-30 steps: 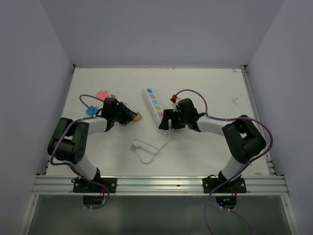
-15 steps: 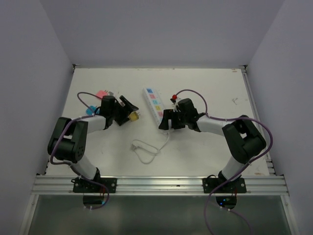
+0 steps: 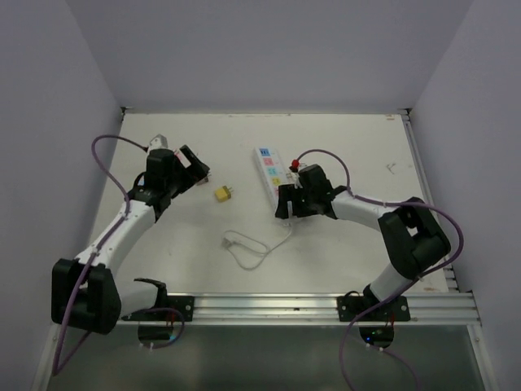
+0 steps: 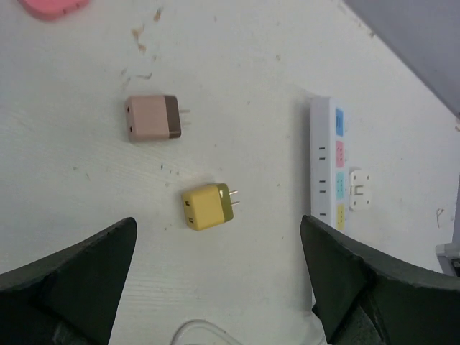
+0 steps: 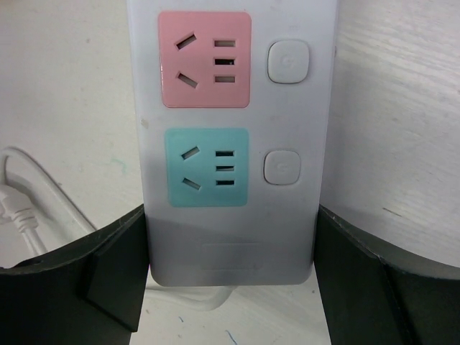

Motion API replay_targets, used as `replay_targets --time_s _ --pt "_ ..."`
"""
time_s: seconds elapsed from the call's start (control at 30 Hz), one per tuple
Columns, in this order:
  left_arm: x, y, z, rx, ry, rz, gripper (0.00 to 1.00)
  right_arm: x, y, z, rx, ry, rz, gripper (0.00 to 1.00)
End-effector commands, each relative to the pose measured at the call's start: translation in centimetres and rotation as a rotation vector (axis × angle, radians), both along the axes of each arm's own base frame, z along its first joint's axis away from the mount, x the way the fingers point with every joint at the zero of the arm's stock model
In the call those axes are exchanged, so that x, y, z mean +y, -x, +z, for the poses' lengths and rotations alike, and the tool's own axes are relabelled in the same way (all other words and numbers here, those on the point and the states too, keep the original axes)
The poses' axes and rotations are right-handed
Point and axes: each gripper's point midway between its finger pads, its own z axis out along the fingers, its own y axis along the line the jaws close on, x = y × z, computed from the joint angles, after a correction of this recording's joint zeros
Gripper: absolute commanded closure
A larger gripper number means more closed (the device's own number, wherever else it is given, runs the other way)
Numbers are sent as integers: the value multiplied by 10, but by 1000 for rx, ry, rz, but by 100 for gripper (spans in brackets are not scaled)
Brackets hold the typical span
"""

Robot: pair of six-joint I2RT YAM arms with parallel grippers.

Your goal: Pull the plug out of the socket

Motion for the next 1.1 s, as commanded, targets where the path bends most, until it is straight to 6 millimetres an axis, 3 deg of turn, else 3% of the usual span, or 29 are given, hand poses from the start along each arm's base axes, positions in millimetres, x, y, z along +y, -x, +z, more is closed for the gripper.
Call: replay_targets --time_s 0.0,0.03,0.13,0.2,0.23,0.3,0.33,0.37,0.43,0.47,0.63,0.73,0.9,0.97,1.03,1.07 --pt "40 9 56 -116 -204 56 0 -51 29 -26 122 252 -49 100" --pt "45 15 79 -177 -237 53 0 -49 31 -25 120 263 -29 100" --pt "62 31 120 -265 -321 73 0 -50 36 -25 119 328 -4 100" --pt "73 44 133 -266 -371 93 0 -51 35 -24 104 374 -1 100" --pt "78 51 156 -313 -396 97 0 -47 37 -24 99 389 17 96" --pt "87 63 169 -321 -434 117 0 -48 38 -24 95 424 21 87" --pt "91 72 190 -368 -448 126 0 -45 41 -24 94 432 34 78" --pt "95 78 195 -372 -463 134 0 -43 42 -24 94 435 41 73" --pt "101 90 220 -428 -476 151 0 -38 44 -23 93 431 54 54" --pt "104 98 233 -456 -483 160 1 -35 45 -21 91 426 64 39" --pt "113 119 272 -536 -502 193 0 -25 47 1 75 366 74 11" --pt "117 132 295 -583 -514 204 0 -17 43 33 22 305 72 1" --pt "125 149 320 -634 -520 240 1 -14 28 104 -121 240 39 1" --pt "125 153 324 -644 -518 240 0 -25 20 144 -218 244 -2 1" --pt "125 158 332 -665 -510 243 1 -42 18 169 -276 278 -50 1" --pt "127 161 334 -667 -511 251 0 -53 16 200 -353 266 -97 1"
